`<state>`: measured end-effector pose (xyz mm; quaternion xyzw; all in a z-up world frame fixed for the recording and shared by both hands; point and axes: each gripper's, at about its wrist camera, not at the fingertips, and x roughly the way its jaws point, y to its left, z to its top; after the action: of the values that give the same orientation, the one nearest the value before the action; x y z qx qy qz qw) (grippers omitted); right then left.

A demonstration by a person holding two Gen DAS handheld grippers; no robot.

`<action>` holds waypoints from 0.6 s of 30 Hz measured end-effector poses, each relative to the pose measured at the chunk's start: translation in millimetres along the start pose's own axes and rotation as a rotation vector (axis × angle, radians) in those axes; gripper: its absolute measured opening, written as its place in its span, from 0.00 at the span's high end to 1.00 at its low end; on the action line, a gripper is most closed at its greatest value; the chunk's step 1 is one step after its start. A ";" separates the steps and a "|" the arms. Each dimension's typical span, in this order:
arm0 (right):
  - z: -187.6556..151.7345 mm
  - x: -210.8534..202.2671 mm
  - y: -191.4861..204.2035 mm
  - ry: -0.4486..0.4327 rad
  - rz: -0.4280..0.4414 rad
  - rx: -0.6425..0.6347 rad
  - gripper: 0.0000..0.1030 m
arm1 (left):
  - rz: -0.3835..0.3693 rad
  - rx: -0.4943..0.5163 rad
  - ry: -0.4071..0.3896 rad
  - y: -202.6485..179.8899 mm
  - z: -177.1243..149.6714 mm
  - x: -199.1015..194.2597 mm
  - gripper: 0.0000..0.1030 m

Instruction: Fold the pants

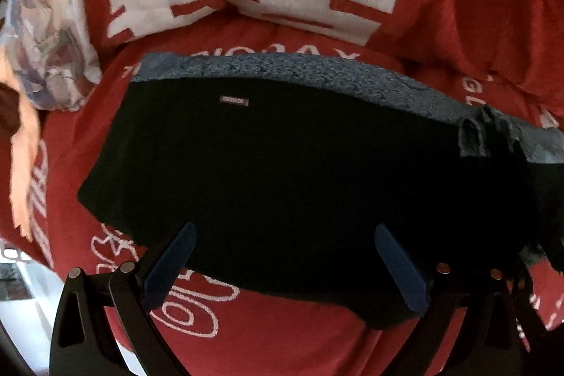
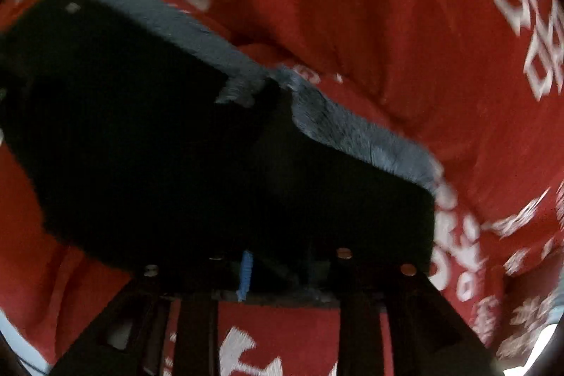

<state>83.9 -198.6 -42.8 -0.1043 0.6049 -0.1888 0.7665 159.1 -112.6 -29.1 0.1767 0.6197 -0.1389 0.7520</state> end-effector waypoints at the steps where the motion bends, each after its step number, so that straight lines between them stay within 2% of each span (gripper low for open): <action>1: -3.2 -17.3 -2.7 -0.016 0.042 0.004 0.63 | -0.046 0.008 0.009 -0.9 0.1 -2.3 0.00; 2: -7.0 -26.7 -9.3 -0.028 0.088 0.024 0.62 | -0.082 0.017 0.016 -6.5 2.9 -2.3 0.00; 4: -20.1 -47.3 -45.9 -0.064 0.322 0.185 0.57 | -0.169 0.052 0.028 -22.8 6.7 -7.4 0.00; 6: -38.6 -37.3 -94.6 -0.048 0.566 0.445 0.54 | -0.242 0.091 0.041 -44.2 9.7 -15.1 0.00; 7: -50.3 -24.8 -115.0 -0.022 0.656 0.577 0.54 | -0.274 0.105 0.044 -53.6 10.7 -18.0 0.00; 9: -85.1 17.3 -154.2 0.084 0.826 0.901 0.54 | -0.344 0.125 0.055 -75.2 13.7 -20.3 0.00; 11: -111.2 43.7 -172.6 0.108 0.915 1.088 0.54 | -0.408 0.146 0.073 -99.3 17.4 -15.9 0.04; 12: -118.6 51.2 -177.0 0.098 0.959 1.139 0.54 | -0.415 0.156 0.076 -108.1 18.4 -13.8 0.14; 14: -125.5 58.9 -181.4 0.088 0.982 1.188 0.54 | -0.430 0.182 0.103 -129.3 17.6 -8.8 0.25; 16: -131.5 67.3 -183.7 0.079 1.027 1.244 0.54 | -0.450 0.199 0.139 -145.7 15.1 -0.6 0.44; 18: -135.2 71.2 -184.8 0.072 1.047 1.284 0.54 | -0.428 0.218 0.155 -153.2 12.6 8.2 0.48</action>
<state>-63.0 -386.5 -67.6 0.6548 0.3738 -0.1193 0.6460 106.2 -255.8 -49.3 0.1315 0.6801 -0.3469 0.6323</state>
